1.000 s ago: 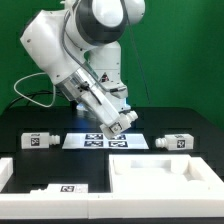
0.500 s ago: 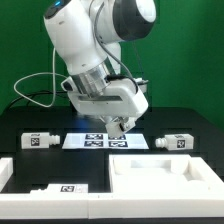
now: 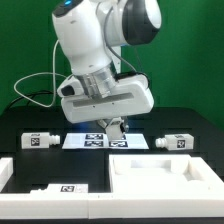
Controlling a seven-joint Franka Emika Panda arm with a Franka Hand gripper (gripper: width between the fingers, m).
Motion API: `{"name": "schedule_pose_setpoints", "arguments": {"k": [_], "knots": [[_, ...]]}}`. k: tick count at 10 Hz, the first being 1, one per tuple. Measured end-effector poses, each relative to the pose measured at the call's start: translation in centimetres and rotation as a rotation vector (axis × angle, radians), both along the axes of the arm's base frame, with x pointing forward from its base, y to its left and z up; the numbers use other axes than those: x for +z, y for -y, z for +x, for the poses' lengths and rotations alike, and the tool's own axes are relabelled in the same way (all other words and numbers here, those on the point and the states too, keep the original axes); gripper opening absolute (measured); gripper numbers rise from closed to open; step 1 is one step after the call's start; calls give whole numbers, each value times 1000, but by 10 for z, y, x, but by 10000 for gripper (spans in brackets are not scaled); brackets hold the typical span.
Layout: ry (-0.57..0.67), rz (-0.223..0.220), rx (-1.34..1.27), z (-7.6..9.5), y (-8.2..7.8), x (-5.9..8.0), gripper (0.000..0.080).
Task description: Assemble one leg
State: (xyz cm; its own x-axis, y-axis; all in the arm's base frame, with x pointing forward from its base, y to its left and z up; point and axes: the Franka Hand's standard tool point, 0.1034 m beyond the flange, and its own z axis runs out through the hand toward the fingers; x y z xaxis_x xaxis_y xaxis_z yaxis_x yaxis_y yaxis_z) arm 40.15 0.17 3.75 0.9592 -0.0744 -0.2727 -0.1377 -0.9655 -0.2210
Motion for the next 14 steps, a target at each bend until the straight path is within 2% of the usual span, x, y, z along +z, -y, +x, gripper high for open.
{"name": "schedule_pose_setpoints", "arguments": {"k": [1,4,7,11,12,13,14], "knots": [[25,-26,133,2,-7,-8,281],[64,8,298,-6,5,-27,281],[82,-16,253,-9,3,-31,282],[85,-18,239,-10,2,-32,282],[42,5,229,-11,0,-28,439],[5,26,210,-6,2,-14,596],[-77,34,195,-6,2,-2,596]]}}
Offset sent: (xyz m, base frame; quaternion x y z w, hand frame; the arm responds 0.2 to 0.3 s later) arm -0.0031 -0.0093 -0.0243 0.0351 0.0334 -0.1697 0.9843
